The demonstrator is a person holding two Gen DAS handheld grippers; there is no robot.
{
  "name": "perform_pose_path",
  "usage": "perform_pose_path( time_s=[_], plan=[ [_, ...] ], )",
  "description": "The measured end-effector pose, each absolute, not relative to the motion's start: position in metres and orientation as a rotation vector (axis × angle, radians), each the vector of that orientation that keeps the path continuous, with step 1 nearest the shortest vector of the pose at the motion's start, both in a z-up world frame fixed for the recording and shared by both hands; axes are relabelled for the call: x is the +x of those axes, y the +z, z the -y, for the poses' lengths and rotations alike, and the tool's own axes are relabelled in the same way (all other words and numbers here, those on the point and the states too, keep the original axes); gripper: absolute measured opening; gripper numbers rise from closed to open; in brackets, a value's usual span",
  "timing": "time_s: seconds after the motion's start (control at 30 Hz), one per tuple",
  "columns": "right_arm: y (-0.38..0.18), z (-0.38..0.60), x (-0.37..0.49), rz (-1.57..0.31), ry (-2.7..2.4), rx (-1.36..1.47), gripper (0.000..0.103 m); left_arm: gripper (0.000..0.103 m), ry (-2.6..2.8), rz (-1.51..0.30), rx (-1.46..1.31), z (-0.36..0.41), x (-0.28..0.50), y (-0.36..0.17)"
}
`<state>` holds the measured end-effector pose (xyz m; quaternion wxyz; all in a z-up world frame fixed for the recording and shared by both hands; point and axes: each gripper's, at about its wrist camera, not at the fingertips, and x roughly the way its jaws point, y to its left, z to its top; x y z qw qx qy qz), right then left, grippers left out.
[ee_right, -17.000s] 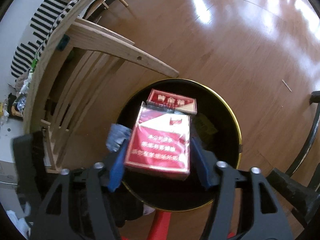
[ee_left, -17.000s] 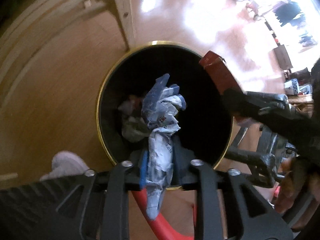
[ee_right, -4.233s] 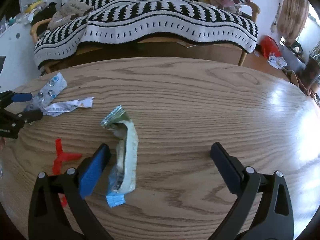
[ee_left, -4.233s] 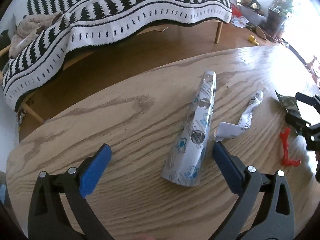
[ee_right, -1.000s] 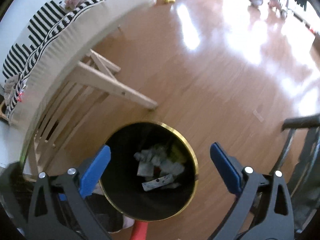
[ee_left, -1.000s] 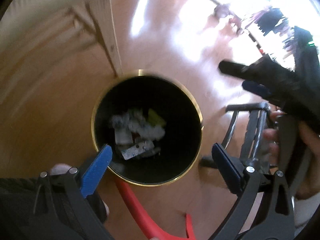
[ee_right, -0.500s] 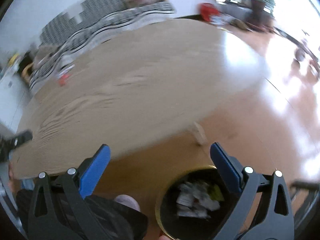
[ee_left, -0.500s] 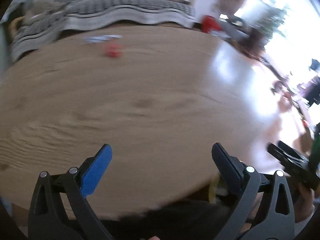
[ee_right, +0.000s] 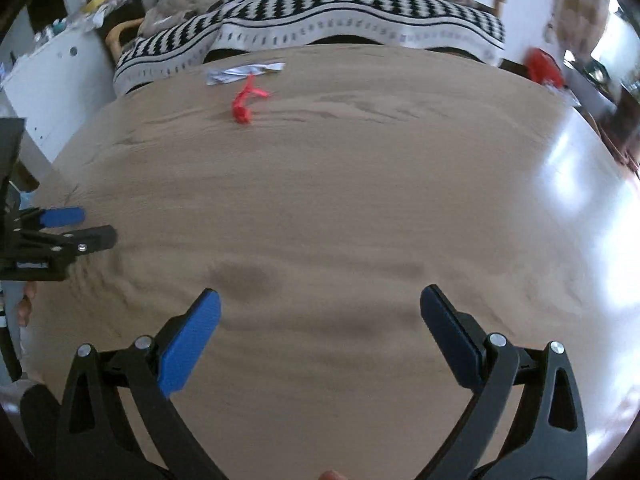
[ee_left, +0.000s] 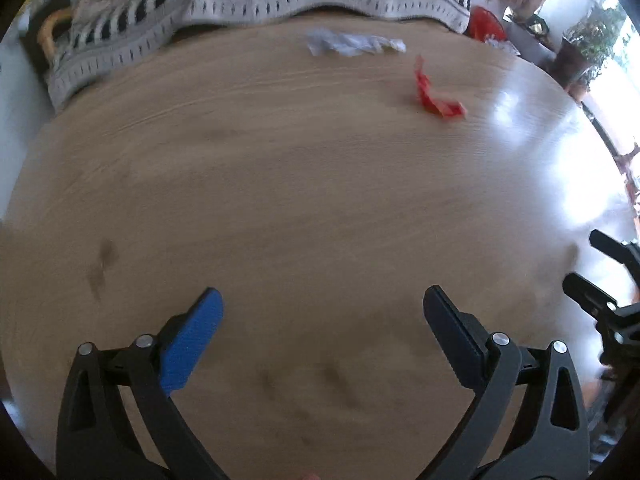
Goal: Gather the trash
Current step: 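Move both open tools back over the table toward the white strip and red ribbon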
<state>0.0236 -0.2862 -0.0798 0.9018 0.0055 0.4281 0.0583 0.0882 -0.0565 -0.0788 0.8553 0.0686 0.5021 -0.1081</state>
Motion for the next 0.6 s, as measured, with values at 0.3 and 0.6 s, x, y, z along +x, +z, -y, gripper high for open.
perform_pose_path(
  time_s=[0.3, 0.6],
  plan=[
    [-0.082, 0.256, 0.115, -0.853, 0.127, -0.07, 0.098, 0.097, -0.359, -1.007, 0.287, 0.066, 0.195, -0.077],
    [-0.072, 0.239, 0.181, -0.847, 0.205, -0.122, 0.098, 0.097, -0.652, -0.94, 0.476, 0.096, 0.271, -0.074]
  ],
)
